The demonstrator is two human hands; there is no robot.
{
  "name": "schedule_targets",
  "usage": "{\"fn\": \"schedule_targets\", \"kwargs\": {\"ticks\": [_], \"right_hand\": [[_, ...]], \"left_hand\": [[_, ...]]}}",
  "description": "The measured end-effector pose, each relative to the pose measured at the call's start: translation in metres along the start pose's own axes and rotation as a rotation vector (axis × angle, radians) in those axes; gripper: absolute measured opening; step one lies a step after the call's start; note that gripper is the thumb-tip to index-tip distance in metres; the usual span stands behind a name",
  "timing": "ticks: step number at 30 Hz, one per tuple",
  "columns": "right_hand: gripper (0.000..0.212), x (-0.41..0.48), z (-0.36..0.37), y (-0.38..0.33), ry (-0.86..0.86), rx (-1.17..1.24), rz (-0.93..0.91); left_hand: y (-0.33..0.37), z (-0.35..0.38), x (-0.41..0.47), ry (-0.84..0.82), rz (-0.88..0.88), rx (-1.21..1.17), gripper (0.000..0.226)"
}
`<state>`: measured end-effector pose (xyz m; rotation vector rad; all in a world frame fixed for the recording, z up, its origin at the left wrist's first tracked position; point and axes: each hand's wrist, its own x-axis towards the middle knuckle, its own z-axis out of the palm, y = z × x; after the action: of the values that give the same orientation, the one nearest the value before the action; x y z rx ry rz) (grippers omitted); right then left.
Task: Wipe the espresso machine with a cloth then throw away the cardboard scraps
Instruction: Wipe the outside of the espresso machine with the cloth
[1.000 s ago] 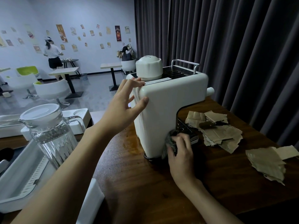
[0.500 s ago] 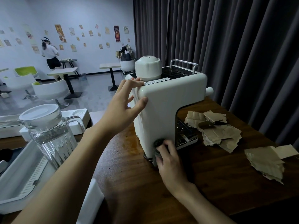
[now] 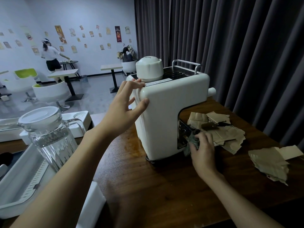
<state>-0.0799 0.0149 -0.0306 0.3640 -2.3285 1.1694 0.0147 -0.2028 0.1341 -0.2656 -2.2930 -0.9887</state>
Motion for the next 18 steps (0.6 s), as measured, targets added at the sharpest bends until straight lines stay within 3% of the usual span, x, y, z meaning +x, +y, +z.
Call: {"fn": "schedule_targets", "kwargs": {"ticks": [7, 18], "right_hand": [[0.028, 0.018, -0.007, 0.018, 0.036, -0.03, 0.206], [0.034, -0.015, 0.011, -0.016, -0.098, -0.013, 0.137]], "left_hand": [[-0.001, 0.0, 0.001, -0.005, -0.006, 0.012, 0.028], [-0.004, 0.001, 0.002, -0.007, 0.009, 0.012, 0.026]]}}
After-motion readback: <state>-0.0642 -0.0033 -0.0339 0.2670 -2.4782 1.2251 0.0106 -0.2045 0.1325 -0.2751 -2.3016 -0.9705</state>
